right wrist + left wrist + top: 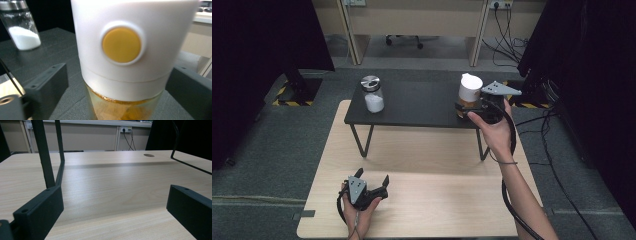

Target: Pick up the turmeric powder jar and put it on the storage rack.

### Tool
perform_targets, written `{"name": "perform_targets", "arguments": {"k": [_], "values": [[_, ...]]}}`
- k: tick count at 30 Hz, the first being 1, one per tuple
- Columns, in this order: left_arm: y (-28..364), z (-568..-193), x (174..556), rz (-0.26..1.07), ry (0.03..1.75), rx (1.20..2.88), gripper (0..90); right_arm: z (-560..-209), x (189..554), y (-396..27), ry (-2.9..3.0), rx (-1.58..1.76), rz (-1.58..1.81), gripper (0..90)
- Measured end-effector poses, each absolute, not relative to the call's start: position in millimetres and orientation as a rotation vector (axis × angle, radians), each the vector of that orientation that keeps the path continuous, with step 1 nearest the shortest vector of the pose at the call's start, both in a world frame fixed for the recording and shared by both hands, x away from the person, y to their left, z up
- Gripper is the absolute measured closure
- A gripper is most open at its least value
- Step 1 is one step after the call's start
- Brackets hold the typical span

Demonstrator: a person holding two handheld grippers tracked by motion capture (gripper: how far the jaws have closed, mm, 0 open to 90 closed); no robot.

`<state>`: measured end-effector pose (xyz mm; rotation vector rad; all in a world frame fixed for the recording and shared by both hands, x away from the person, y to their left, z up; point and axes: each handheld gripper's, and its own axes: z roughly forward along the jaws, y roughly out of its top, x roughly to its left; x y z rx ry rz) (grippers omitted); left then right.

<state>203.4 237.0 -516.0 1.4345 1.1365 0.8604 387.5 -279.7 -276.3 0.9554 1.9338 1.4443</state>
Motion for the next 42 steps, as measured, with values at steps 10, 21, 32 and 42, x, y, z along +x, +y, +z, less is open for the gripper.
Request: {"name": "perform_targets", "arguments": {"k": [10,21,32,42], "values": [[238,-516,204,0.856,1.137,1.432,0.2,-283,369,-288,1.852,0.993,1.482,0.8],[237,-516,203,0.862,1.137,1.432,0.2,-286,331,-294,1.818,0.922,1.486,1.3],[237,-517,203,0.861,1.135,1.428,0.2,-292,311,-295,1.811,0.882,1.467,1.4],[238,-517,203,0.862,1.133,1.428,0.2,-291,294,-295,1.815,0.872,1.428,1.8]]}}
